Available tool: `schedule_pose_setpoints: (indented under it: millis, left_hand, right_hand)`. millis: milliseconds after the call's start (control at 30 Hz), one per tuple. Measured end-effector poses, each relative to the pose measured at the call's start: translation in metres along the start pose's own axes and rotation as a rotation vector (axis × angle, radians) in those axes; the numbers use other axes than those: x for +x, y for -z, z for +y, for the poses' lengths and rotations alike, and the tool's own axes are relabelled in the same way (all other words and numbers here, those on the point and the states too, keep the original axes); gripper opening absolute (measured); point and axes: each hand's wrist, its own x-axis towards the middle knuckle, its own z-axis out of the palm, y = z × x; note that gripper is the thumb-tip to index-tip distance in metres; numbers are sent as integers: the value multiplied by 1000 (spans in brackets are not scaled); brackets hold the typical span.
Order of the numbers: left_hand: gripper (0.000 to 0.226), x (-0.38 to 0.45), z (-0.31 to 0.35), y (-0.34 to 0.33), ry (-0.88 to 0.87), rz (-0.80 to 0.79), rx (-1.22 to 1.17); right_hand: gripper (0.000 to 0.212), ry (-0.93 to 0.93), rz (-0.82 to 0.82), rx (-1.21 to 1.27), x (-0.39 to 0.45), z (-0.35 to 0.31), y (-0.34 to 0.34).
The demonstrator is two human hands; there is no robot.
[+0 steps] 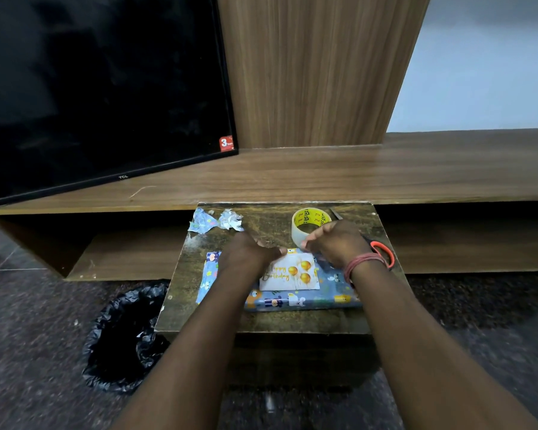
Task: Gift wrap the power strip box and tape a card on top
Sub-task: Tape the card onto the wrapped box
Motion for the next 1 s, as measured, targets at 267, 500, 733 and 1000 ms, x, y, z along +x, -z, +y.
schedule_pose_setpoints:
  millis: [267, 500, 733, 1000]
  left_hand:
    - [50, -5, 7, 1, 43, -22, 162]
    - [45, -2, 1, 3, 15, -25, 61]
    - [43, 2, -1, 7, 15, -8, -64]
    - [29, -1, 6, 14, -50, 16, -335]
  right_hand:
    - [16, 22, 14, -163, 12, 4, -11]
    - [29, 205, 181, -271, 28, 12, 17]
    - [35, 316, 180, -658, 38, 19, 13]
    - [16, 393, 309, -309, 23, -5, 17]
